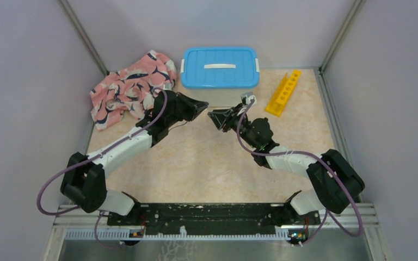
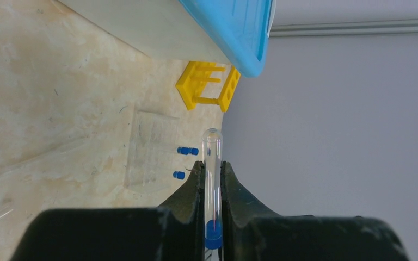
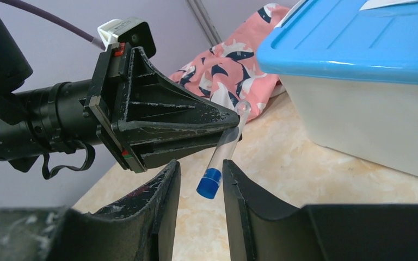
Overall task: Organize the chemistry lab equipment
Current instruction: Pick up the test tube at the center of the board.
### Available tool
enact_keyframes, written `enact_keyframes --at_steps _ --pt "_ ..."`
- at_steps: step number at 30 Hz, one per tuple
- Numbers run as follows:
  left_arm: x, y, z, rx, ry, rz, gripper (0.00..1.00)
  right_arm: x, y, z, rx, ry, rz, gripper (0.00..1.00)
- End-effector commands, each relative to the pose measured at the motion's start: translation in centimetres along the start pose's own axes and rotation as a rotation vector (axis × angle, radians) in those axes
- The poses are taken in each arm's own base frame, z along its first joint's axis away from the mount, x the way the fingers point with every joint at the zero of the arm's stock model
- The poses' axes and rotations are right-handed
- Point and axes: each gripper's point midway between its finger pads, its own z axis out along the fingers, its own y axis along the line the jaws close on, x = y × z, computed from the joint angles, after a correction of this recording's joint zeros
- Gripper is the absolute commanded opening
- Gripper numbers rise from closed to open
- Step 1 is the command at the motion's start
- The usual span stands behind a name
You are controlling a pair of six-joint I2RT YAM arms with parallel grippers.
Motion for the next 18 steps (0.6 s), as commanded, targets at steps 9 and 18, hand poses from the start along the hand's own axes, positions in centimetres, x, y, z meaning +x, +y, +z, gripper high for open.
enact_keyframes --at_steps 9,18 --pt "0.2 -2.4 0.2 0.056 0.021 -0.074 0.0 -2.6 2.3 1.8 -0.078 -0.08 0.028 0.34" --pt "0.0 -2.9 -0.3 0.067 0.001 -0.053 0.0 -2.5 0.8 1.5 0.004 -0.086 0.018 0.38"
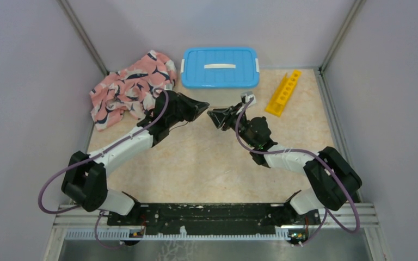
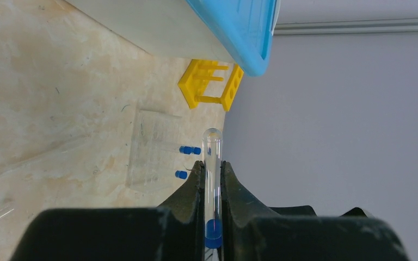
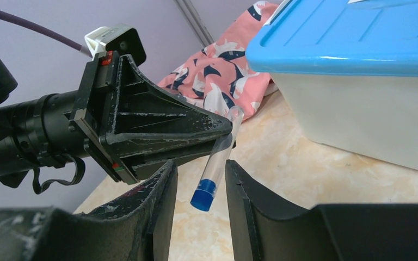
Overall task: Organize the chemistry lab equipment
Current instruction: Pick up the test tube at the center of the board.
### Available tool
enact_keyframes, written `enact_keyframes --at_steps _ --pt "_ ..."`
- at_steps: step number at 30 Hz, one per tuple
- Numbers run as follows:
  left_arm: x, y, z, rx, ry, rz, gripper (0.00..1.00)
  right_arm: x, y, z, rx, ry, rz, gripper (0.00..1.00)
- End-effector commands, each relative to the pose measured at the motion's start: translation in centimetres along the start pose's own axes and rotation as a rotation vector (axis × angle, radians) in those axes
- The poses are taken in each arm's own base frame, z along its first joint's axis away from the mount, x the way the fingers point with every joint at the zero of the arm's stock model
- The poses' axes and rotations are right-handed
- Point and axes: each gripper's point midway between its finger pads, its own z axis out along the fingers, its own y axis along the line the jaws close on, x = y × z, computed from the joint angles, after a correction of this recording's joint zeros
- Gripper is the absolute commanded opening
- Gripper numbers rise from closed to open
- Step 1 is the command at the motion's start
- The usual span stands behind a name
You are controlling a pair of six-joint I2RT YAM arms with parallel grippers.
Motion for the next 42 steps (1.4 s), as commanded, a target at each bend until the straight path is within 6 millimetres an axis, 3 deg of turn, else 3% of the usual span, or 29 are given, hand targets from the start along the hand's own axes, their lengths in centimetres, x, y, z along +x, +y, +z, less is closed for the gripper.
enact_keyframes --at_steps 1,15,32,42 --pt "-0.2 -3.2 -0.7 0.075 -0.002 -0.05 0.0 -2.7 1.6 0.8 -0.032 -0.078 -0.007 0.39" --pt "-0.1 -3.9 -0.7 0.083 -0.014 -0.026 0.0 -1.5 0.9 1.3 -0.001 -0.029 -0.002 0.36" --pt "0.3 -3.3 -0.7 0.056 -0.039 0.002 0.0 -2.1 0.4 1.1 0.043 -0.043 -0.006 0.19" --pt "0.7 -2.5 -0.9 0.038 -0.044 0.01 0.0 -2.7 -0.6 0.6 0.103 -0.069 -0.01 0.15"
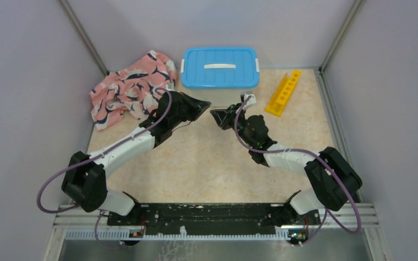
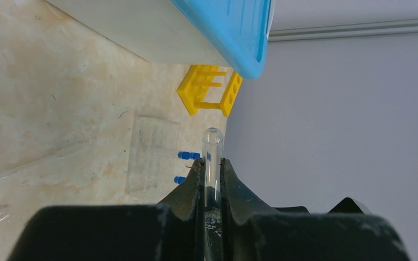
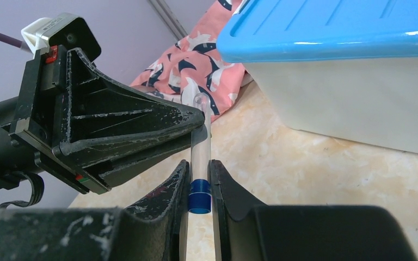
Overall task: Organize the chemistry lab equipment
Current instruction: Pick up the test tube at the center of the board.
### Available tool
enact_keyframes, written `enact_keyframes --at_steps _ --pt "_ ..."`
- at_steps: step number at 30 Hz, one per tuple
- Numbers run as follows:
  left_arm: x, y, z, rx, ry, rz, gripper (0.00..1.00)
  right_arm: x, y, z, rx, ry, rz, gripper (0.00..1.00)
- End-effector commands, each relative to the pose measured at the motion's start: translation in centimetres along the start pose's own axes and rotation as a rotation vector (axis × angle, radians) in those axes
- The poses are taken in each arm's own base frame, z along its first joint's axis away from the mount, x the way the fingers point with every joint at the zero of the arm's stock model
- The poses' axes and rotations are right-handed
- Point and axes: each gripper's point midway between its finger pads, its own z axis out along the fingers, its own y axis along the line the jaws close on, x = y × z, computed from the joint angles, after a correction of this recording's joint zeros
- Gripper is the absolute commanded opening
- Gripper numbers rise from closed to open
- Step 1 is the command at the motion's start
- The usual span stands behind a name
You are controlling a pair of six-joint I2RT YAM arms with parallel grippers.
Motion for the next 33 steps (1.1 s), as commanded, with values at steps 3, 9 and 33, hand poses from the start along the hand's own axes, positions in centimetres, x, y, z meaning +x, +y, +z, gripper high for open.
enact_keyframes --at_steps 3,9,33 --pt "0.3 -1.4 -1.1 0.027 0.002 -0.025 0.0 -3.7 1.4 0.0 -0.008 -0.11 -0.004 0.16" --pt "0.6 -1.0 -1.2 0.02 0.005 -0.027 0.0 -4.1 1.3 -0.2 0.003 -0.129 0.004 0.17" --pt "1.1 1.8 -1.6 -0.034 -0.015 -0.035 0.0 -4.9 1.5 -0.7 0.025 -0.117 -0.007 0.08"
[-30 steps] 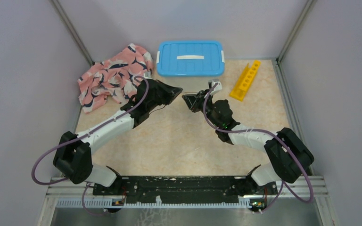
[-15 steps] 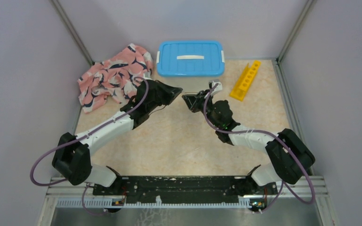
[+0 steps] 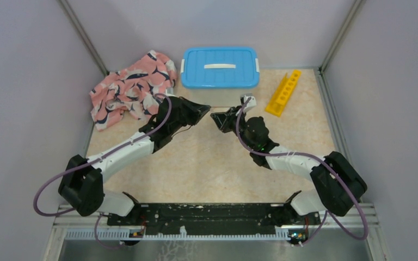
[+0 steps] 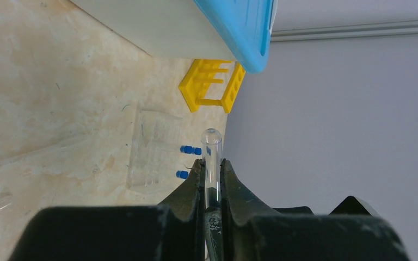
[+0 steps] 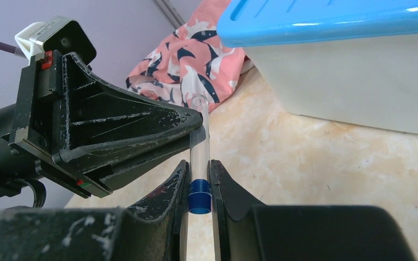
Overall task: Organize the chemistry lab equipment
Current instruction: Pick up the test tube at the center of the board.
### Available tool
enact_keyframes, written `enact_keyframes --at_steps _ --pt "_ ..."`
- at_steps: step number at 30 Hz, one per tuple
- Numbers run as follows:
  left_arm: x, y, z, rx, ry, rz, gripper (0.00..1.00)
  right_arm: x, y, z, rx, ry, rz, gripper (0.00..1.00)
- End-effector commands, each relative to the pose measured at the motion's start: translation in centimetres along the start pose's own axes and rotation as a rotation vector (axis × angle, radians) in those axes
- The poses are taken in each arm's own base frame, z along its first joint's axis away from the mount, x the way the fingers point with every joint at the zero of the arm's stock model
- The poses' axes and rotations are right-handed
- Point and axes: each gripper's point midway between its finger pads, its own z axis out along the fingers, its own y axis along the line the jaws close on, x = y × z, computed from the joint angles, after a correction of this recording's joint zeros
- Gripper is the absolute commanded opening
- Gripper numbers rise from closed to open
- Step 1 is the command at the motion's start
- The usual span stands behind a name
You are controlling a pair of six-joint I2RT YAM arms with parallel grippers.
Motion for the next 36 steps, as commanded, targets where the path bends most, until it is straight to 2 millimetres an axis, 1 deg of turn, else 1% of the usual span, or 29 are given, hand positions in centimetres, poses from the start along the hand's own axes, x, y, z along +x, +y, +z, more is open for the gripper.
enact_keyframes --at_steps 1,7,13,22,24,28,31,36 --pt "0.3 1.3 -0.8 -0.037 0.002 -0.02 0.0 -5.0 1.5 0.2 -0.003 -0.132 -0.019 0.08" --pt "0.3 1.6 -1.0 -0.037 0.003 -0.018 0.0 -5.3 1.4 0.2 0.026 -0.105 -0.04 0.08" --pt "0.5 2.4 -1.3 -0.047 0.005 -0.026 0.0 -5.7 1.4 0.2 0.035 -0.114 -0.03 0.09" --pt "0.5 2.6 -1.4 -0.057 -0.004 -0.046 0.0 -5.8 1.7 0.1 0.017 -0.136 0.006 0.17" --pt "0.5 2.6 -1.5 -0.058 -0.008 -0.053 0.0 -5.9 1.6 0.0 0.017 -0.145 0.016 0.16" --pt "0.7 2.7 -1.6 -0.06 -0.013 -0.059 0.0 -6.2 1.6 -0.3 0.017 -0.162 0.023 0.11" --pt "0.6 3.0 -1.7 -0.07 -0.02 -0.057 0.0 -6.6 1.8 -0.4 0.014 -0.172 0.019 0.1" --pt "0.7 3.8 -1.8 -0.087 -0.021 -0.048 0.0 -6.7 2.5 0.0 0.015 -0.103 -0.029 0.1"
